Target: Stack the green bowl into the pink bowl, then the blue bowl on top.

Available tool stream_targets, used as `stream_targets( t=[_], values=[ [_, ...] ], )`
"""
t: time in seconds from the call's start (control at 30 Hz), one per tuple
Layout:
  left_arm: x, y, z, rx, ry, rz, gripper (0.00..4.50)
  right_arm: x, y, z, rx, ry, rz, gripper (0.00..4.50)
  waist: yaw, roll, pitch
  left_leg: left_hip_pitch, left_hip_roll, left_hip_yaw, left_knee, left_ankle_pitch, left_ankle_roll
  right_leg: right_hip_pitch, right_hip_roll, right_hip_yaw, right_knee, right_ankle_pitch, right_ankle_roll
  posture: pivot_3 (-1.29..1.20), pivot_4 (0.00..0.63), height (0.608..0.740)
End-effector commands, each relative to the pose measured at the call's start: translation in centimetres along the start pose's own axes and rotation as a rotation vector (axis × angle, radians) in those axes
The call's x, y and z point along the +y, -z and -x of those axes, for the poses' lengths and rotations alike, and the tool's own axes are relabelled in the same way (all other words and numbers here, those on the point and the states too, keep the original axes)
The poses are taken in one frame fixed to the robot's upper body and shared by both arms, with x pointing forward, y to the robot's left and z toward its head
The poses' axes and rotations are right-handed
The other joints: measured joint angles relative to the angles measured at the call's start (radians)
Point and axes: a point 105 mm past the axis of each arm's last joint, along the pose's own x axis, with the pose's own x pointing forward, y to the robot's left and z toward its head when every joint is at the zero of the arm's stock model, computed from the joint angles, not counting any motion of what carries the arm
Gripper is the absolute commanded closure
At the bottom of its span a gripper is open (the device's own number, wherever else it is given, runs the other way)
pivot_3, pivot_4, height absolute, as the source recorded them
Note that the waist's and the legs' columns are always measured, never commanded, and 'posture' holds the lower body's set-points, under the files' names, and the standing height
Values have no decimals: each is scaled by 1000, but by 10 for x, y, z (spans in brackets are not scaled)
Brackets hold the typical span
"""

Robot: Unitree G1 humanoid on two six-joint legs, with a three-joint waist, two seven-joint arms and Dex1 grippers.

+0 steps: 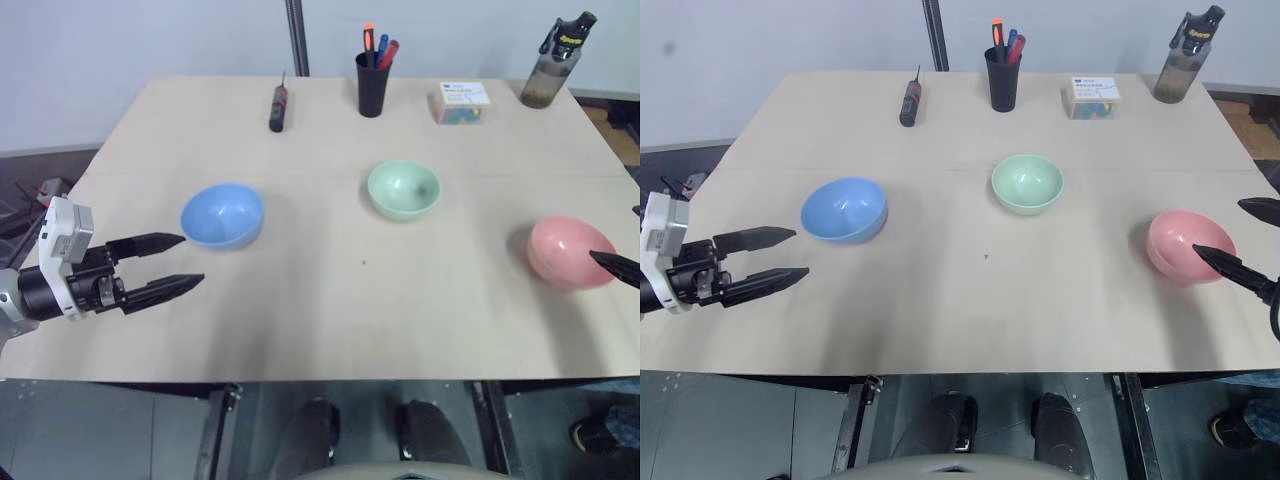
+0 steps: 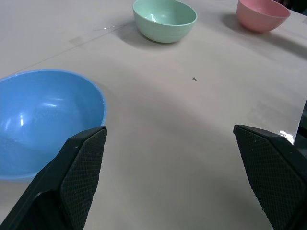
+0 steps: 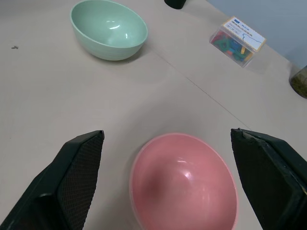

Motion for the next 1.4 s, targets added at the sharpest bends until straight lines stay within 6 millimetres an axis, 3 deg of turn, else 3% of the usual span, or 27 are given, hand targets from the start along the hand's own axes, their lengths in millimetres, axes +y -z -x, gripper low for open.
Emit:
stream_targets(
  t=[0.03, 0.3, 0.63, 0.73, 0.77, 0.9, 1.03, 1.13, 1.4],
  values=[
    [-3, -11, -9, -36, 23, -50, 0, 0, -6, 1, -20, 6, 25, 74, 1, 0, 0, 0, 0, 0, 0, 0, 0, 0, 0, 0, 0, 0, 0, 0, 150, 740],
    [-18, -28, -46, -155, 125, -110, 0, 8, -3, -16, -63, -21, -12, 74, 4, 0, 0, -1, -1, -1, -1, 0, 0, 0, -1, -1, -1, 0, 0, 0, 150, 740],
    [-60, -42, -102, -278, 336, -215, 0, 27, 35, -81, 71, 2, -206, 74, 1, 0, 0, -1, -2, -1, -1, 2, -3, -1, 0, -1, -1, 0, 0, 0, 150, 740],
    [-69, -52, -119, -334, 364, -236, 0, 27, 52, -95, 127, 42, -222, 829, 3, 0, 0, -4, -3, -1, -1, 3, -4, -3, 4, -3, -1, 0, 0, 0, 150, 740],
    [-70, -53, -120, -343, 367, -238, 0, 25, 55, -96, 137, 57, -223, 1359, 3, 0, 0, -6, -4, -1, 1, 3, -4, -4, 5, -3, -1, 0, 0, 0, 150, 740],
    [-72, -54, -121, -346, 371, -236, 0, 20, 58, -98, 153, 87, -208, 2654, 1, 0, 0, -14, -4, 0, 4, 3, -4, -13, 5, -3, 3, 0, 1, 0, 150, 740],
    [-70, -54, -119, -342, 369, -236, 0, 17, 53, -98, 136, 110, -183, 4293, -2, 0, 0, -13, -3, 1, 4, 3, -5, -13, 7, -2, 4, 0, 1, 0, 150, 740],
    [-69, -54, -118, -339, 367, -234, 0, 18, 45, -96, 116, 114, -149, 4406, -2, 0, 0, -13, -3, 1, 4, 3, -4, -13, 7, -2, 5, 0, 1, 0, 150, 740],
    [-67, -54, -122, -336, 370, -241, 0, 17, 55, -96, 153, 136, -131, 4406, -1, 0, 0, -13, -3, 1, 5, 3, -4, -13, 7, -2, 5, 0, 1, 0, 150, 740]
  ],
)
